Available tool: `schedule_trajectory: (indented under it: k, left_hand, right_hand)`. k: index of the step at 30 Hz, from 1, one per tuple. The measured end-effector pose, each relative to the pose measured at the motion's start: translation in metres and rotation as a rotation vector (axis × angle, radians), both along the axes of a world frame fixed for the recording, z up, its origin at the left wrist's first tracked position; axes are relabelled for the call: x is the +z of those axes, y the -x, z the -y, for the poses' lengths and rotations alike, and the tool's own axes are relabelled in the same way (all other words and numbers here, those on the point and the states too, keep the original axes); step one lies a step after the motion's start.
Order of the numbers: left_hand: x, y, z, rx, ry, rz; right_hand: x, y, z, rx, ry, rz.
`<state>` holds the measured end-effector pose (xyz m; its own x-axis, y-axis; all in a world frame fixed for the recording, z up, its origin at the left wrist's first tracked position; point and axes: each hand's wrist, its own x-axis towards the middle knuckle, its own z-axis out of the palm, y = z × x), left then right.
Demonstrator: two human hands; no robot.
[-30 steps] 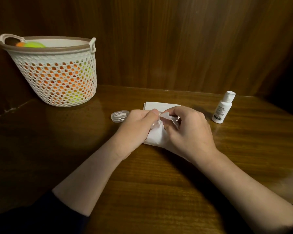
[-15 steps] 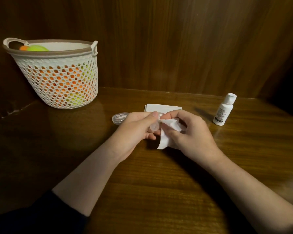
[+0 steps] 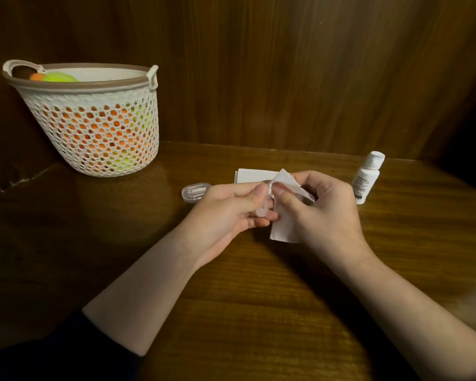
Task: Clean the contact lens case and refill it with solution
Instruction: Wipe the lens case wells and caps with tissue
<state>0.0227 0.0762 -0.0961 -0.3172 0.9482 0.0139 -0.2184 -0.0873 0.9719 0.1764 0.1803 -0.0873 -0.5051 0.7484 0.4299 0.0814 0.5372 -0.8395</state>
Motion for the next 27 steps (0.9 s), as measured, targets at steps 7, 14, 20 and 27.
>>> schedule_trajectory:
  k: [7, 14, 20, 27]
  left_hand:
    - [0.004, -0.001, 0.002, -0.005, -0.007, 0.015]
    - [0.005, -0.006, 0.005, 0.149, 0.025, -0.275]
    - [0.007, -0.009, 0.004, 0.151, 0.062, -0.304]
    - [0.009, -0.008, 0.005, 0.099, 0.045, -0.264]
  right_hand:
    - [0.001, -0.002, 0.001, -0.030, 0.030, -0.018]
    - [0.002, -0.001, -0.003, -0.023, -0.029, 0.213]
    - [0.001, -0.005, -0.007, 0.128, 0.130, 0.152]
    - [0.007, -0.003, 0.001, -0.006, 0.014, 0.068]
